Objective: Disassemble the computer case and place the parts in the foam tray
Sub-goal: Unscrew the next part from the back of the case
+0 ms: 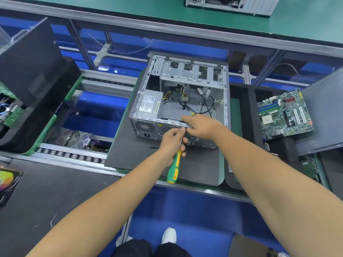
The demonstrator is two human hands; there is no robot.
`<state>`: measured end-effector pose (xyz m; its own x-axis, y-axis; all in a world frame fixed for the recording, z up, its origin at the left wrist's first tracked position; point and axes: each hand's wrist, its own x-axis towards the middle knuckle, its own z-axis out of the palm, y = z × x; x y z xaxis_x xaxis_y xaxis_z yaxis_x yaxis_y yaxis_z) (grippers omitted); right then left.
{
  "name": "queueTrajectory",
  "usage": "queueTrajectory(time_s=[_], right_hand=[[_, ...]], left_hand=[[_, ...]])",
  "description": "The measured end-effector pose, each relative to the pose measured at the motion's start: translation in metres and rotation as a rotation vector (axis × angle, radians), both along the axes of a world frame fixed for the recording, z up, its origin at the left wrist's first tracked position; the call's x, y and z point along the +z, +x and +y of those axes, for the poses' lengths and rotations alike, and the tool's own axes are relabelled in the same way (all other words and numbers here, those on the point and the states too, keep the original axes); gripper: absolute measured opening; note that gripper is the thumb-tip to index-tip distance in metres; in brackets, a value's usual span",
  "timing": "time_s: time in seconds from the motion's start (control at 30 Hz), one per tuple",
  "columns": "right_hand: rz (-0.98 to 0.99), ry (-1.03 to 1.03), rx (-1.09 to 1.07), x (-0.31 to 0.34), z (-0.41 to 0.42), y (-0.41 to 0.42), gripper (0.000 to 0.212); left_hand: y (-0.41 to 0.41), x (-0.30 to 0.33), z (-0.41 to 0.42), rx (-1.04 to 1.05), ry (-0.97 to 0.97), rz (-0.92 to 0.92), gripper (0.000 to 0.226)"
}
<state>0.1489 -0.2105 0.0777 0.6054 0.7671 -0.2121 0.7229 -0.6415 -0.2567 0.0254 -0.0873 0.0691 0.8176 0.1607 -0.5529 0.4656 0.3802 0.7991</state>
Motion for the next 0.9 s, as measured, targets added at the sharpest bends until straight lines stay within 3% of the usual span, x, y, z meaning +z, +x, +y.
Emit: queueTrajectory(time_s=[0.33,0.6,0.9], right_hand=[[0.154,0.036,-0.021,0.013,-0.001,-0.001,0.005],[0.296,0.162,-0.155,0.015,0.000,0.000,0.026],[0.384,0.100,-0.228,0.013,0.007,0.006,0.033]], left_hand=[[0.001,-0.001,0.000,0.051,-0.021,0.037,0.012],[0.002,0.002,-0.004,0.063,-0.025,0.062,0.012],[0.011,0.003,-0.015,0.121,-0.012,0.135,0.012]])
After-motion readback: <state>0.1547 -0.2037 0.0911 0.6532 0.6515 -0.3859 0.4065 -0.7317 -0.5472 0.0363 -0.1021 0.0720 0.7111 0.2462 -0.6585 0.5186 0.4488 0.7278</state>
